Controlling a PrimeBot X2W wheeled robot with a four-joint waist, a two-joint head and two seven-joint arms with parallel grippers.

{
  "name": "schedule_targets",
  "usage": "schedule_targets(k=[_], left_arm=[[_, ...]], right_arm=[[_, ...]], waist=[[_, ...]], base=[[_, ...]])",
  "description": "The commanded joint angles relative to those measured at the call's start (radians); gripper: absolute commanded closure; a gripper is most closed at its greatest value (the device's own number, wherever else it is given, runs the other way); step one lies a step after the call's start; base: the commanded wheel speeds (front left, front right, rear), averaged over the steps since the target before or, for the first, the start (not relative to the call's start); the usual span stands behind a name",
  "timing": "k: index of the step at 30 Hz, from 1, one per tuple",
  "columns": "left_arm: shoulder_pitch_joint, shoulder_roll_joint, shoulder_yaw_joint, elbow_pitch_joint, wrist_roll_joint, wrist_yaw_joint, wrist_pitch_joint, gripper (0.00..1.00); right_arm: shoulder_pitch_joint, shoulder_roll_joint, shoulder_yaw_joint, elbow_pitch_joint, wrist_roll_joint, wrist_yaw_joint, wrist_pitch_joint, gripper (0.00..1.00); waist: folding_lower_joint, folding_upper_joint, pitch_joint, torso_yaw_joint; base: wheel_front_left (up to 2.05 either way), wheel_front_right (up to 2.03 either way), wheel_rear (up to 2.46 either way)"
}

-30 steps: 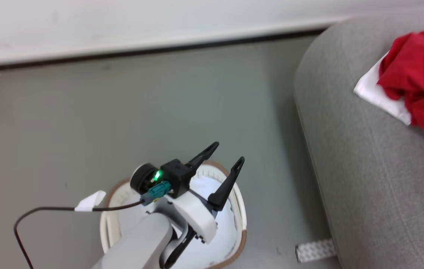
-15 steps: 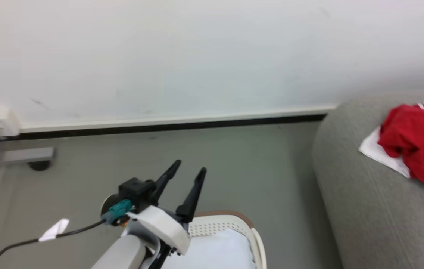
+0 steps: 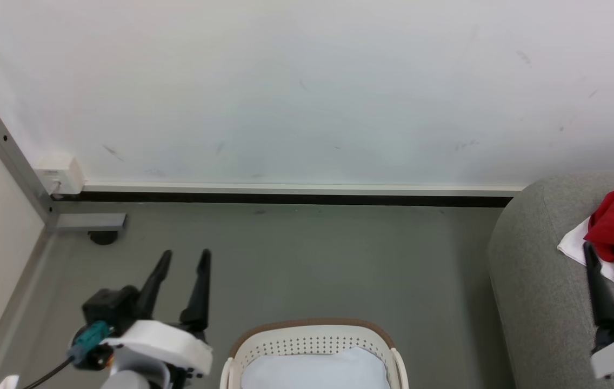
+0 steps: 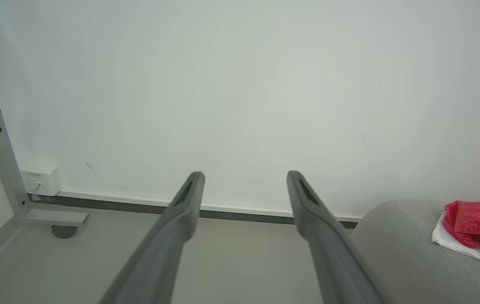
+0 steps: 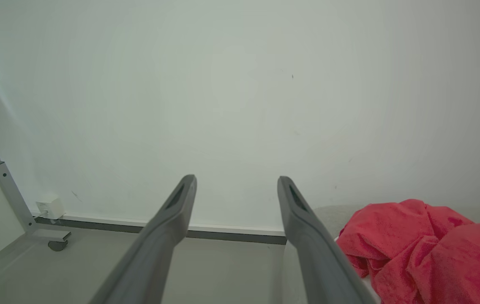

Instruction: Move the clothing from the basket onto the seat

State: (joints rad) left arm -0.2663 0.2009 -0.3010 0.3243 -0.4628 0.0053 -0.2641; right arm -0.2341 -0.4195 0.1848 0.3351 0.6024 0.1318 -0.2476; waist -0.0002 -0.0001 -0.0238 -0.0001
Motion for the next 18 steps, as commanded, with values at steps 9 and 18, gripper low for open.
schedule_targets(k=[9, 18], left_arm=[[0.130, -0.053, 0.186, -0.005, 0.092, -0.054, 0.000, 0.00], [0.193, -0.116, 0.276, -0.021, 0.239, -0.089, 0.000, 0.00]], right_arm=[[0.128, 0.170, -0.043, -0.036, -0.159, -0.002, -0.018, 0.00], [0.144, 0.283, -0.062, -0.068, -0.225, -0.002, -0.018, 0.00]], waist=[[0.0002, 0.0001, 0.008, -0.020], [0.0002, 0.0001, 0.017, -0.041]], base=[[0.00, 0.00, 0.00], [0.00, 0.00, 0.00]])
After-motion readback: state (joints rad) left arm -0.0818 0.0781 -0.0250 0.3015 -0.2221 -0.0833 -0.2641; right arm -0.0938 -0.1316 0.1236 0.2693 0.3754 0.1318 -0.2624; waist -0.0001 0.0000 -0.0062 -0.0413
